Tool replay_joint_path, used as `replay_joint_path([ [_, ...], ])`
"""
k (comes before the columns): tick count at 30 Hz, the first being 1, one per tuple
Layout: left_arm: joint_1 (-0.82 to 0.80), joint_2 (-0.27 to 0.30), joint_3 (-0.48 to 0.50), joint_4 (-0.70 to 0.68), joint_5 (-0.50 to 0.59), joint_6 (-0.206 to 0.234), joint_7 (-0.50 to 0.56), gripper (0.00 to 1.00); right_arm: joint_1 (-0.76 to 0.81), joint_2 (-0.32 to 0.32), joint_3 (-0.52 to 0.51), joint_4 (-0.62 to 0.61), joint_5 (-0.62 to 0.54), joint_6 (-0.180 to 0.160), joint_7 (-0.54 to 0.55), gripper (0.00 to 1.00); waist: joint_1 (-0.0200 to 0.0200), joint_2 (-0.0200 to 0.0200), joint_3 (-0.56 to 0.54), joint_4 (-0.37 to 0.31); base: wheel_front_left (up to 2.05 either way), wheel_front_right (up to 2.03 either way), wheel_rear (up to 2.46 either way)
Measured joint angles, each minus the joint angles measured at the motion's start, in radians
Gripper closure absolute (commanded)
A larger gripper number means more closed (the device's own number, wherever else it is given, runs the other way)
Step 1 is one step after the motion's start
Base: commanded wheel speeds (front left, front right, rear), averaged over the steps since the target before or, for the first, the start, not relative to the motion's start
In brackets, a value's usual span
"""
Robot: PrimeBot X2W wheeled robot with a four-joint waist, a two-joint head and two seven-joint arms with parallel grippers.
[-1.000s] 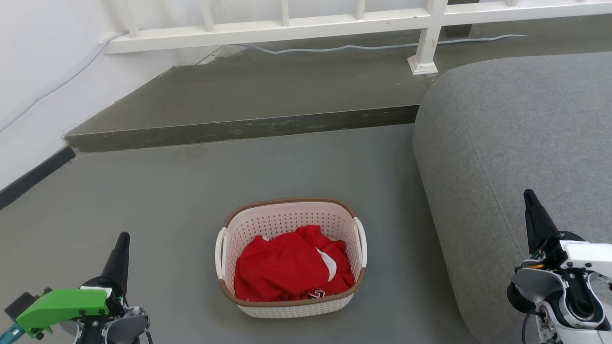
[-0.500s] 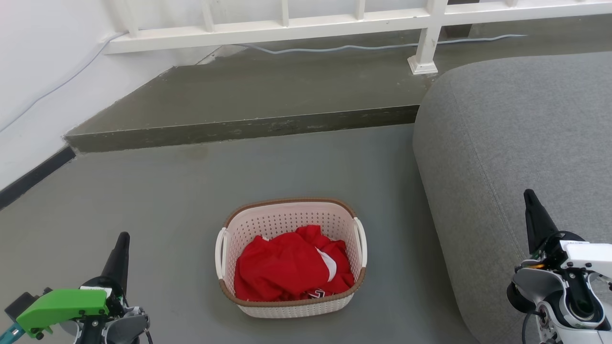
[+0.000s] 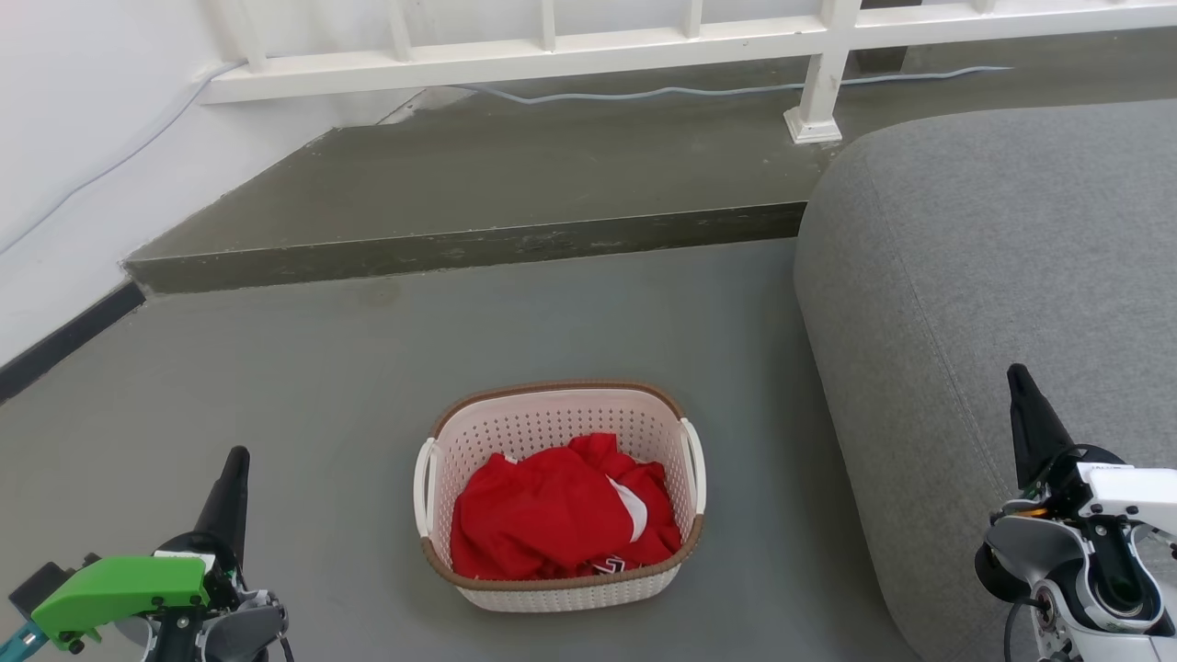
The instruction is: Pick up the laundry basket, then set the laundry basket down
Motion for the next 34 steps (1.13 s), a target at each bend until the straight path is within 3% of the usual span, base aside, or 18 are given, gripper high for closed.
replay_joint_path([
  [34, 0.000, 0.000, 0.001, 0.000, 0.000, 0.000, 0.000, 1.00, 0.000, 0.002, -0.005, -0.001, -0.003, 0.000, 0.000, 1.00, 0.0000, 0.0000, 0.000, 0.000, 0.00, 0.00, 0.00],
])
